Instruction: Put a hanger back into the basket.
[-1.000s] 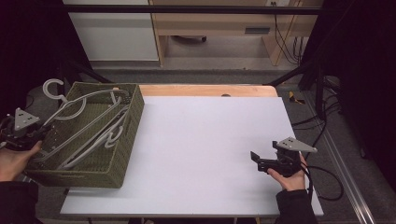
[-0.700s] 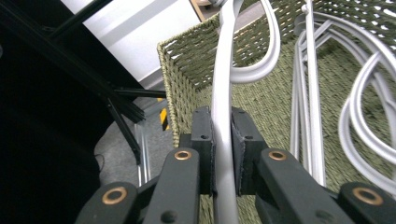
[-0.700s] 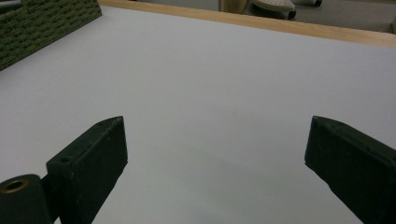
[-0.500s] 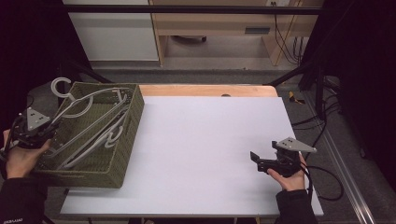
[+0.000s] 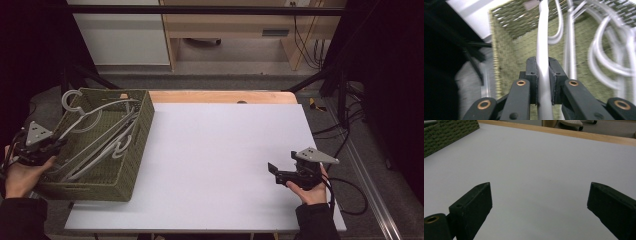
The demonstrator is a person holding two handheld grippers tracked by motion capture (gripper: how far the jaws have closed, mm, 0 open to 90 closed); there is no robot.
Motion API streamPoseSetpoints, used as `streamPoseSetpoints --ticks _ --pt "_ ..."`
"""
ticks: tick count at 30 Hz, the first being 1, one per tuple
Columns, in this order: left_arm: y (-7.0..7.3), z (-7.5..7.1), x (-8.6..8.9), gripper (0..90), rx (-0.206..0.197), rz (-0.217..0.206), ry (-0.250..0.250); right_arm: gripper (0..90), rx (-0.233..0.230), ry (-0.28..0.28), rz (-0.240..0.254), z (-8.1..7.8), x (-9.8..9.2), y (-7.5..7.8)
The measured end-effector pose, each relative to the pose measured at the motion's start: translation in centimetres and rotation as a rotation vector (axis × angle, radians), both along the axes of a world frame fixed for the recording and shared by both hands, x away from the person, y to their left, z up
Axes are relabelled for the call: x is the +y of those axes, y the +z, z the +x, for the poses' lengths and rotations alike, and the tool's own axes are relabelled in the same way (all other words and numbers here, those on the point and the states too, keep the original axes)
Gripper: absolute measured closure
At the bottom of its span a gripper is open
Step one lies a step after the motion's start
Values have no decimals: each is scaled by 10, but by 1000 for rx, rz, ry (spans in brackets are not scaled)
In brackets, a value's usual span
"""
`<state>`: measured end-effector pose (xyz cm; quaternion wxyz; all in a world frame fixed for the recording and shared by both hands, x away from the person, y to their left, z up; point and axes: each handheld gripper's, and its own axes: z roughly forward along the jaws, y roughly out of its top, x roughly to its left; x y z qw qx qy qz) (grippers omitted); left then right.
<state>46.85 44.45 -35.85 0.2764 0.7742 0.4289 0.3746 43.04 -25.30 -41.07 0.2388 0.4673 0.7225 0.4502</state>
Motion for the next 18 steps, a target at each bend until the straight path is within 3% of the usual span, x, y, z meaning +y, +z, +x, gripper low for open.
streamPoseSetpoints --ticks 2,5,8,10,12,14,16,18 --pt "2 -1 -5 793 48 -24 -30 62 -2 -1 -2 0 0 0" --pt "1 -3 -15 788 102 10 -53 63 -2 0 -3 0 -1 0" --pt "1 -4 -23 779 169 20 -87 62 -3 -3 5 -1 0 1" --pt "-5 -4 -30 780 237 49 -98 62 -3 1 5 -1 -1 1" --pt "-11 -4 -33 781 267 49 -101 62 -5 1 0 -1 -1 1" --pt "-14 -3 -32 775 280 32 -92 63 -6 -2 5 -1 -1 1" --pt "-17 -1 -30 769 336 32 -82 63 -3 2 5 -1 -1 1" --pt "-20 -1 -28 763 347 -4 -82 62 -3 1 4 -1 0 1"
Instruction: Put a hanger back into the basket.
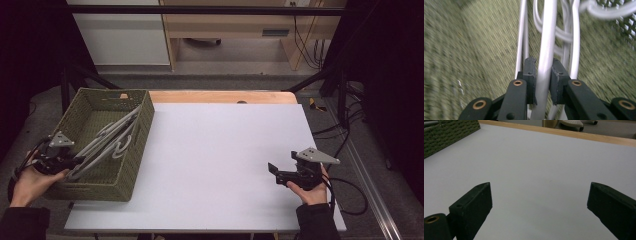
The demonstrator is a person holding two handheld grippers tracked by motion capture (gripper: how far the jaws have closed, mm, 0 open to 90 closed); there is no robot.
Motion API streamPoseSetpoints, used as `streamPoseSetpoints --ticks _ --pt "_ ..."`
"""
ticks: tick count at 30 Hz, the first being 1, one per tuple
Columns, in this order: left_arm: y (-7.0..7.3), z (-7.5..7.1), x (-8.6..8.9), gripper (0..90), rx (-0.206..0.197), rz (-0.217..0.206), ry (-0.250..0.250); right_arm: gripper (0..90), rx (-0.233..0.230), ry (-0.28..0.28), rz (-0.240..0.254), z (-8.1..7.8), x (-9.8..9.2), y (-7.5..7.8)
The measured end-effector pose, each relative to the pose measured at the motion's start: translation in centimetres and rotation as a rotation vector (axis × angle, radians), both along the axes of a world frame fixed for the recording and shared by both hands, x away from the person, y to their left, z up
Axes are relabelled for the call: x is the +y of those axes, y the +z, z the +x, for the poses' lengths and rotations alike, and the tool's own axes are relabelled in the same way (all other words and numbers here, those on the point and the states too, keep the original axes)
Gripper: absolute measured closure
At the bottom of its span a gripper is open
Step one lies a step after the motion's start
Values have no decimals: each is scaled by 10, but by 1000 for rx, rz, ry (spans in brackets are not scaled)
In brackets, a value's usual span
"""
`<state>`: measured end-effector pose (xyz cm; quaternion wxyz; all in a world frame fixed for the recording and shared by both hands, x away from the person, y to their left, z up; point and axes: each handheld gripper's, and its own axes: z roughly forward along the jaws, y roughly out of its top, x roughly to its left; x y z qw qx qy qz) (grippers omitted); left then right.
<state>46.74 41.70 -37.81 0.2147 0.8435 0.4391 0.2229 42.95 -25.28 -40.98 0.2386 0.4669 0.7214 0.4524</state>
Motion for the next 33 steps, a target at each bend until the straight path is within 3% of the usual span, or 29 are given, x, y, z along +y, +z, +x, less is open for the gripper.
streamPoseSetpoints --ticks 5,9,10,11,16,18,22,24,25,27,28,29,32,33 --pt "-2 1 0 719 36 -21 9 62 0 3 -2 0 0 0" --pt "-3 -2 -4 680 22 -15 5 62 -2 -1 1 0 0 0" --pt "-2 -4 -5 667 3 -54 1 62 -1 0 2 0 0 0" --pt "-1 -5 -5 660 -9 -67 3 62 -2 -1 2 0 0 0" --pt "10 -11 -11 600 -88 -101 -19 61 -4 2 -2 0 -1 0" --pt "12 -12 -13 583 -96 -109 -23 61 -6 -1 4 0 -1 1" --pt "25 -21 -24 518 -208 -201 -36 60 -9 0 12 -1 -1 1" --pt "26 -22 -26 489 -223 -223 -41 59 -10 3 18 -1 -1 2" --pt "29 -26 -32 463 -279 -288 -56 58 -14 7 18 -1 -2 2" --pt "30 -30 -38 422 -305 -333 -70 57 -18 5 28 -2 -2 2" --pt "30 -30 -38 403 -305 -333 -70 56 -20 8 28 -2 -2 2" --pt "31 -33 -47 376 -318 -377 -98 56 -22 10 32 -2 -2 3" --pt "30 -37 -55 316 -345 -396 -116 53 -28 7 34 -3 -3 3" --pt "30 -39 -63 285 -360 -426 -132 53 -35 9 41 -3 -3 4"
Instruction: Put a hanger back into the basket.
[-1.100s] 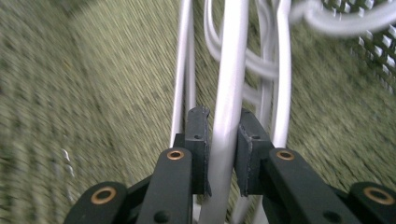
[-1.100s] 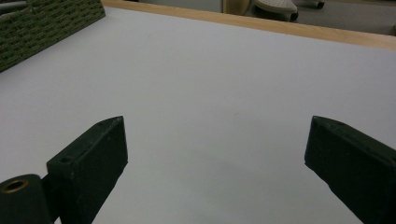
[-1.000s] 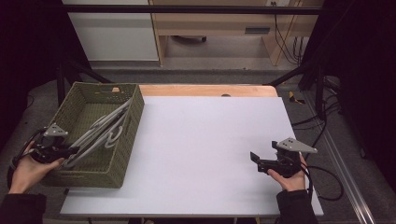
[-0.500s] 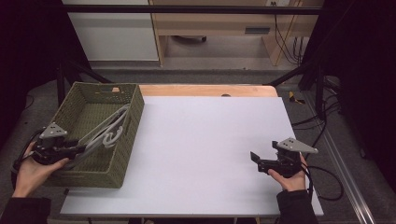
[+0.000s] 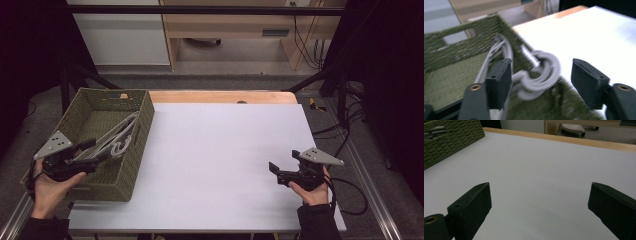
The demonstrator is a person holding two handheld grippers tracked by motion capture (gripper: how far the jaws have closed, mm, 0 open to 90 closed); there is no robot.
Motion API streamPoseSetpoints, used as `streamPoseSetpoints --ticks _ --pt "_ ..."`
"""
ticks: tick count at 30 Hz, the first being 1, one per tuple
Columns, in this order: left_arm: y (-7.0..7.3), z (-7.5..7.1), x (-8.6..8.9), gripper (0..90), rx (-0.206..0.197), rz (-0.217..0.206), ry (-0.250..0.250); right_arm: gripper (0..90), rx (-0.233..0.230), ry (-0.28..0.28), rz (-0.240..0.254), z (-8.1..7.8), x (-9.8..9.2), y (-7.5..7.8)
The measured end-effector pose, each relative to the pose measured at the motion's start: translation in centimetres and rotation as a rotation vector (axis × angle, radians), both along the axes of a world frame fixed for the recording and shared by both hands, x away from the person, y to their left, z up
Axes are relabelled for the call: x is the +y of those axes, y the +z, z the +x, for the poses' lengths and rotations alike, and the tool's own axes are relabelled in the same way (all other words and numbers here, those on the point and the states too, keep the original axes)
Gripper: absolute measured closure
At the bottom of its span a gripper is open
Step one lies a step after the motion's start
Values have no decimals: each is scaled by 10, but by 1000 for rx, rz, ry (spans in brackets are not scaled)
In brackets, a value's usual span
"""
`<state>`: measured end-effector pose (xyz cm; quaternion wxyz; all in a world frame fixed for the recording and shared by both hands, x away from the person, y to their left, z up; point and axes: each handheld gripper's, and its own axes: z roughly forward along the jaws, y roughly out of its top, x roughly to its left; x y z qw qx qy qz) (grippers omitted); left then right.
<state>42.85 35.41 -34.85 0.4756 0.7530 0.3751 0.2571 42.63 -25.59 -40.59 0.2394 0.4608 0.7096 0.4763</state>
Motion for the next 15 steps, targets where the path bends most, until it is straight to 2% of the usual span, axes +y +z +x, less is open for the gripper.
streamPoseSetpoints --ticks 3,8,13,15 --pt "-4 -4 -14 213 -30 -43 -17 52 -13 7 3 -1 -1 1" --pt "-11 -11 -31 105 -59 -58 -36 49 -29 12 23 -3 -3 4" --pt "-18 -15 -40 89 -69 -77 -49 49 -44 17 37 -5 -6 5" --pt "-20 -15 -42 84 -57 -84 -57 49 -44 18 44 -6 -7 6"
